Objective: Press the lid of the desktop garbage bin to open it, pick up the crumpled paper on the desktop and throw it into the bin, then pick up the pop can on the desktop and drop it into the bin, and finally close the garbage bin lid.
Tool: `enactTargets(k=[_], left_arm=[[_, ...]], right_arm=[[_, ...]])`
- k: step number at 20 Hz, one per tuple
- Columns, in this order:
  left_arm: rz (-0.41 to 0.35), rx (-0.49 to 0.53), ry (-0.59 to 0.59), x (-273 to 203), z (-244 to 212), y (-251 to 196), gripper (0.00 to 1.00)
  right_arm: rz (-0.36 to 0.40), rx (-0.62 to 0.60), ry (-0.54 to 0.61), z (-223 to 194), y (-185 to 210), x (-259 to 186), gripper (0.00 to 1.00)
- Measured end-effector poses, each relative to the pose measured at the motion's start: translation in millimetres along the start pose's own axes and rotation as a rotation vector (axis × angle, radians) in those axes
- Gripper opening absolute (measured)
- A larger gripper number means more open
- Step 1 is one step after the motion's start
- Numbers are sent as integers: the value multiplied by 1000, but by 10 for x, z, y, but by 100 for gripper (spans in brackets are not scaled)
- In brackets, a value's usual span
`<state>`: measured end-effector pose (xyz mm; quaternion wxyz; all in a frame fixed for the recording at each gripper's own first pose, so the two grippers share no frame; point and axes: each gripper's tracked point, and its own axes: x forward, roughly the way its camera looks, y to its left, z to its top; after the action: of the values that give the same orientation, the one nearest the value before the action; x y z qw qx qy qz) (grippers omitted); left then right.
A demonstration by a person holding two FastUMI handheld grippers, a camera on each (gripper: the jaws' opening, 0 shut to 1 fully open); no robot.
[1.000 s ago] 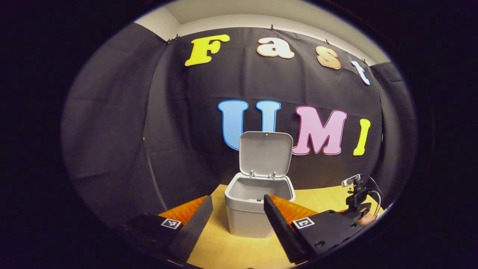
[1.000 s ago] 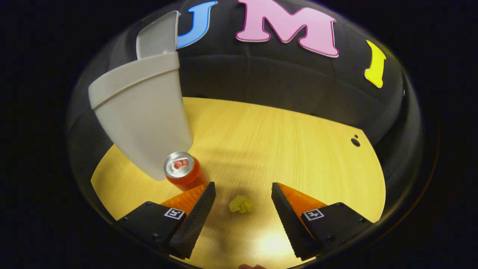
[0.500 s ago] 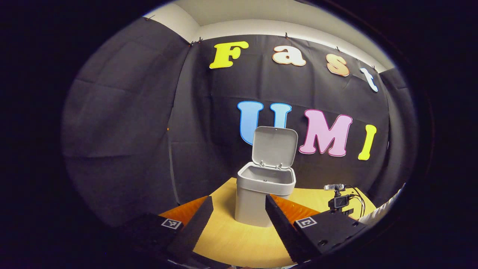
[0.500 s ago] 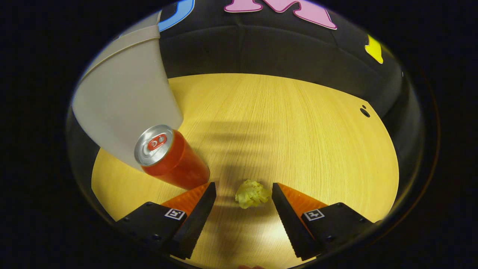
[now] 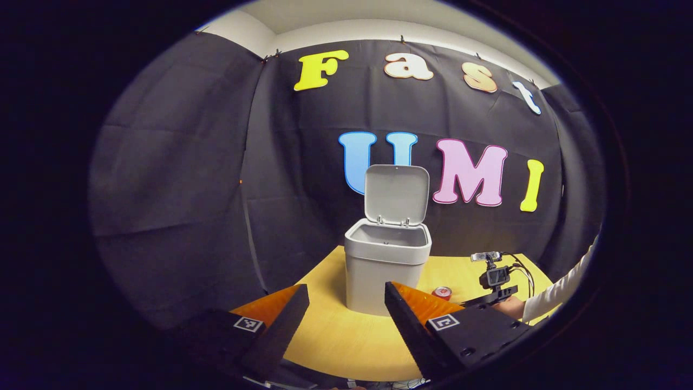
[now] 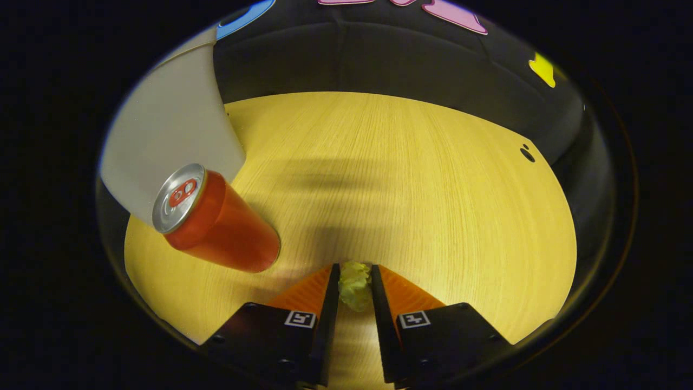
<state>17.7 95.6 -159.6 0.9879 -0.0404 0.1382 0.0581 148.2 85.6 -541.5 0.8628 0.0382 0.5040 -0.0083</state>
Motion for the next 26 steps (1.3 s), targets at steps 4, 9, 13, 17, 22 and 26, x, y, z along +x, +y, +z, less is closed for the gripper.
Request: enactTargets(k=[4, 9, 13, 17, 22, 26], left_arm=[[-20, -2, -6, -9, -44, -59, 95], [-55, -47, -28, 54, -131, -197, 95], [-65, -68, -55, 98, -113, -254, 95], [-40, -80, -69, 38, -69, -225, 95], [4, -61, -60, -77, -123, -187, 95], [13, -81, -52, -114, -164, -201, 94]], right_arm=[[75, 18, -97, 227, 104, -344, 34], [217, -44, -415, 1251, 317, -1423, 33], [348, -143, -662, 2287, 815, -2359, 33], [488, -236, -731, 2723, 1588, -2723, 33], [485, -321, -627, 2670, 2102, -2172, 33], [466, -394, -574, 2560, 2156, -1916, 44]])
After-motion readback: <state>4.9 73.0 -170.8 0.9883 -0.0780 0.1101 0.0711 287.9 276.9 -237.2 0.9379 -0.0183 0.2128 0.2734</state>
